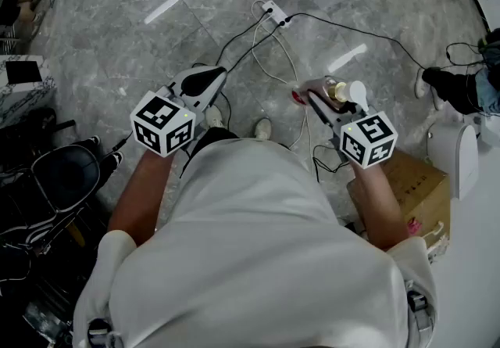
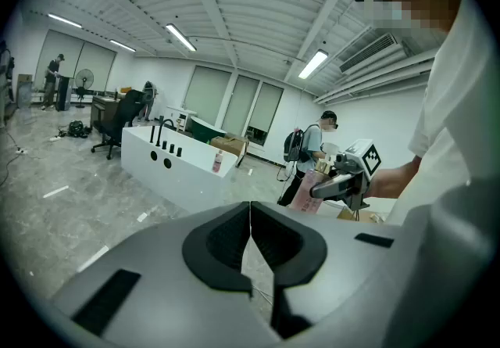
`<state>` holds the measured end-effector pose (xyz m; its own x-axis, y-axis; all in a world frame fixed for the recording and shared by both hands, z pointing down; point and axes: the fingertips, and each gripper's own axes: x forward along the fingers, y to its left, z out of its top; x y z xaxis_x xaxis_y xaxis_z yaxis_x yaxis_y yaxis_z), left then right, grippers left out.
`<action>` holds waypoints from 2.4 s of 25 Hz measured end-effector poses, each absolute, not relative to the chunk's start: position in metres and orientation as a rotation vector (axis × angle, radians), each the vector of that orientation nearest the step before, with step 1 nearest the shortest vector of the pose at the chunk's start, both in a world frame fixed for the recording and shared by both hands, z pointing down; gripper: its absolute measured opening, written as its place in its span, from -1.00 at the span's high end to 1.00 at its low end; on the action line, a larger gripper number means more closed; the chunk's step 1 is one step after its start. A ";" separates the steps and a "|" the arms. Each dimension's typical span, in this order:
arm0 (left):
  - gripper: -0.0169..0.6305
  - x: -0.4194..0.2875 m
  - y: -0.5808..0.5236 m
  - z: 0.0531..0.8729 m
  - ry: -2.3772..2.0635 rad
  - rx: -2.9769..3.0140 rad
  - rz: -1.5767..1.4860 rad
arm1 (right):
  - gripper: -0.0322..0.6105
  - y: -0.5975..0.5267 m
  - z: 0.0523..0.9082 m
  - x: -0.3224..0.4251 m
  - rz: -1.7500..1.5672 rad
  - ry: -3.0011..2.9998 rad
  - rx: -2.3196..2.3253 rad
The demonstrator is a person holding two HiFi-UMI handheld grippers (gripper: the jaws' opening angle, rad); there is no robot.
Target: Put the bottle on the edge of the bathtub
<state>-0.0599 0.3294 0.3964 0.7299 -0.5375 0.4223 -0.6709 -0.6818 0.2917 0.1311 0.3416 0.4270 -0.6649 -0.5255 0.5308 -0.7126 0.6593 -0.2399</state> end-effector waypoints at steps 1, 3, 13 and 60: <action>0.89 -0.046 0.333 0.396 -0.920 2.503 0.415 | 0.20 0.341 0.428 0.139 0.592 -2.457 0.961; 0.89 -0.021 0.340 0.394 -0.908 2.502 0.402 | 0.20 0.341 0.429 0.155 0.565 -2.452 0.948; 0.89 0.015 0.329 0.396 -0.860 2.512 0.430 | 0.20 0.309 0.442 0.187 0.600 -2.448 0.984; 0.89 -0.031 -0.181 0.392 -0.968 2.389 0.422 | 0.20 -0.437 0.554 0.233 0.505 -2.260 1.215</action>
